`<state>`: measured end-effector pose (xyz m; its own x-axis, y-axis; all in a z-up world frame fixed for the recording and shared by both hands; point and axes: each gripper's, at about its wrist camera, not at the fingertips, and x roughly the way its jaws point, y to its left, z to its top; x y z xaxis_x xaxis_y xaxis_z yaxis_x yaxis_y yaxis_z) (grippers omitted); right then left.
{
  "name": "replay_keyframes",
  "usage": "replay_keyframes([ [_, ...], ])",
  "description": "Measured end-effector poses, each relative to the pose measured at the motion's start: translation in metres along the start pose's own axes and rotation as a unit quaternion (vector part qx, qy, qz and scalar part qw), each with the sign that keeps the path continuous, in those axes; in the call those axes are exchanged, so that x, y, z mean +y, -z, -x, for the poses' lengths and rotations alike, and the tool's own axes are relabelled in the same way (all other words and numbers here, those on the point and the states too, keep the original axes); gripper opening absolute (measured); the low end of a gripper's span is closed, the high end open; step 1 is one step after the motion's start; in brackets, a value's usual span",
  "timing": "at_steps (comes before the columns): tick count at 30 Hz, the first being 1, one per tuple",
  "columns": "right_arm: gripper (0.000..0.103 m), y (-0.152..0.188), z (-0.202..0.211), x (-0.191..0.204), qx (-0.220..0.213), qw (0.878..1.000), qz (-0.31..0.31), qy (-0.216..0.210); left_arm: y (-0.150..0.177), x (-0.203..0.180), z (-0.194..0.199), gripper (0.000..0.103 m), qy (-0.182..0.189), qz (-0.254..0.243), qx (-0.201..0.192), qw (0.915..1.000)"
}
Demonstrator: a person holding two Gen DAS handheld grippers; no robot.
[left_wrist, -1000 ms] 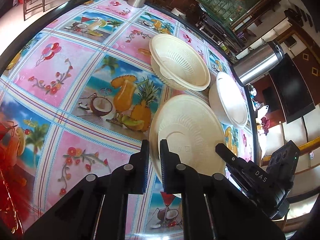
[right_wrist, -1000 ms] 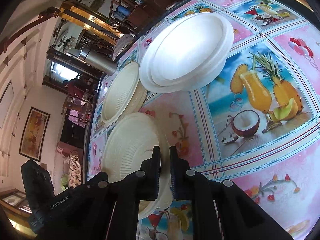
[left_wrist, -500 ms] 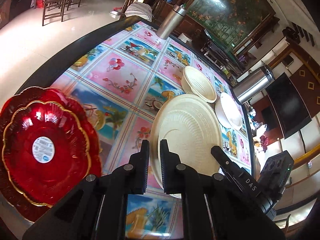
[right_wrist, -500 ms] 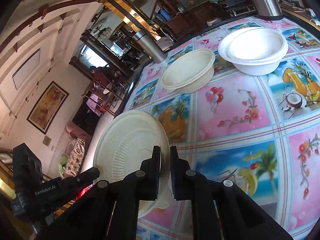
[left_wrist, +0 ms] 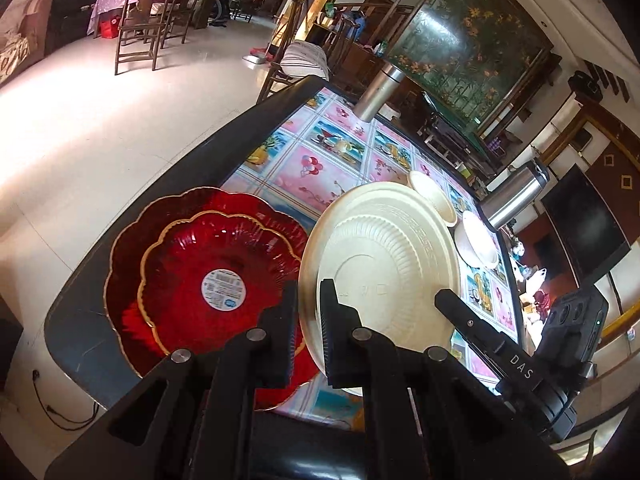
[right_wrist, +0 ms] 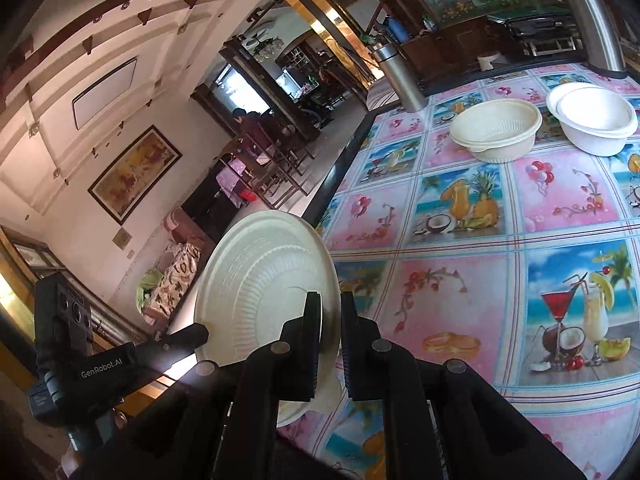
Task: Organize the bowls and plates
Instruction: 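Carry the cream plate with the left tool onto the red plate stack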
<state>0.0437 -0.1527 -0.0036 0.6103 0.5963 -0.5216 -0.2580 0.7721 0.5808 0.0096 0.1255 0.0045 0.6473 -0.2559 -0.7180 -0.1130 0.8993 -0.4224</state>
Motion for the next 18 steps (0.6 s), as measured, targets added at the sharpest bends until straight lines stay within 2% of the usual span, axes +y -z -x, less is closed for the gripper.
replay_keyframes([
  [12, 0.01, 0.021, -0.055, 0.045, 0.054, 0.998, 0.035, 0.006, -0.004, 0.051, 0.006, 0.008, -0.058, 0.013, -0.018, 0.9981],
  [18, 0.01, 0.031, -0.076, 0.069, 0.077, 0.995, 0.059, 0.01, 0.001, 0.068, -0.001, 0.008, -0.095, 0.004, -0.003, 0.9954],
])
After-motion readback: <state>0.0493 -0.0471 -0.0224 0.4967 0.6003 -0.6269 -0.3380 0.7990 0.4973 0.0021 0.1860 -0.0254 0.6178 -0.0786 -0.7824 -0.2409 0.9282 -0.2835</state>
